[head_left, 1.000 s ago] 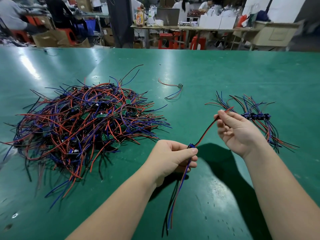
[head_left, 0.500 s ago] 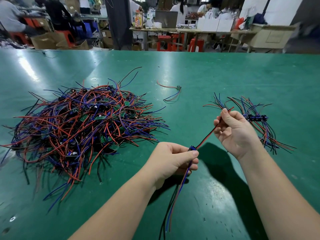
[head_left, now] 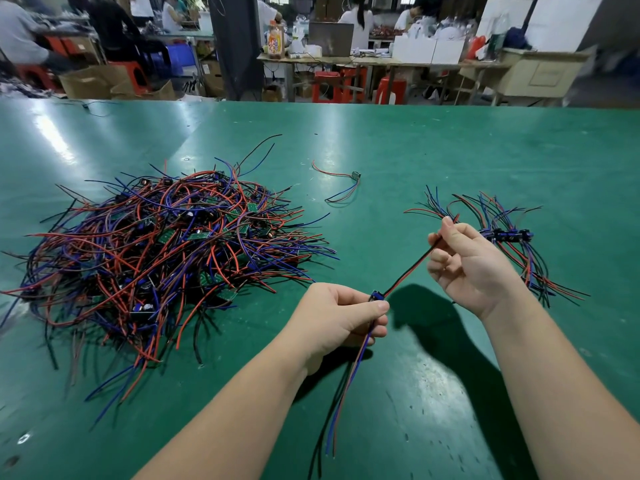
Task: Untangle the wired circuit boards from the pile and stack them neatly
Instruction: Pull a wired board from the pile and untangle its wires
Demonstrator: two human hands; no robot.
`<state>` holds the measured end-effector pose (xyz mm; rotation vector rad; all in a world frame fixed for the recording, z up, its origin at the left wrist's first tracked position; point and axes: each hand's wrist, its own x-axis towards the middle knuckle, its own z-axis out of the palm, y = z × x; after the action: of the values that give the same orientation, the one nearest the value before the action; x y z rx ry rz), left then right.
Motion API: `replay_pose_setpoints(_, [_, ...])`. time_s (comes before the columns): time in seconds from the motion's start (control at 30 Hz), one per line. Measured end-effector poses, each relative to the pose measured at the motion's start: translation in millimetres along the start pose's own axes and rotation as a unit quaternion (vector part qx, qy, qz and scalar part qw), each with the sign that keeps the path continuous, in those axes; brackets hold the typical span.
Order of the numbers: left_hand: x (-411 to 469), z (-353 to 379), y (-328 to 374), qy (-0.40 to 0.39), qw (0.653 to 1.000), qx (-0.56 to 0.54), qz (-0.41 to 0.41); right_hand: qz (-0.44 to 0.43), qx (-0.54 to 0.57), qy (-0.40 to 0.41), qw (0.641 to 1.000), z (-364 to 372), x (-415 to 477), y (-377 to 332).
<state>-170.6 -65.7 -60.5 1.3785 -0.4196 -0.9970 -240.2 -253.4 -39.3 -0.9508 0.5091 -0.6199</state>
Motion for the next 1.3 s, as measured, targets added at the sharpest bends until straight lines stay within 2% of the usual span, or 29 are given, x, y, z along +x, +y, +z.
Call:
replay_pose_setpoints(0.33, [-0.2, 1.0, -0.1, -0.003, 1.000, -0.003, -0.004, 0.012, 0.013, 0.039, 0.999, 2.5, -1.9, -1.6])
replay_pose_setpoints(0.7, [-0.2, 0.9, -1.3, -0.007, 1.000, 0.012, -0.003, -0.020, 0.027, 0.072, 0.997, 3.8, -2.8, -1.0])
replay_pose_setpoints(1.0, [-1.4, 4.7, -1.7, -0.026, 1.000, 0.014, 0.004, -0.117, -0.059, 0.138, 0.982, 10.0, -5.2, 5.8])
replay_pose_setpoints(1.17, [-1.0, 2.8, -3.2, -0.025, 0.999, 0.022, 0.005, -0.080, -0.101, 0.158, 0.979, 10.0, -3.4, 8.1])
replay_pose_setpoints(1.3, [-0.8, 2.0, -3.2, -0.024, 1.000, 0.018, 0.000, -0.037, -0.076, 0.173, 0.981, 6.8, 0.4, 6.3])
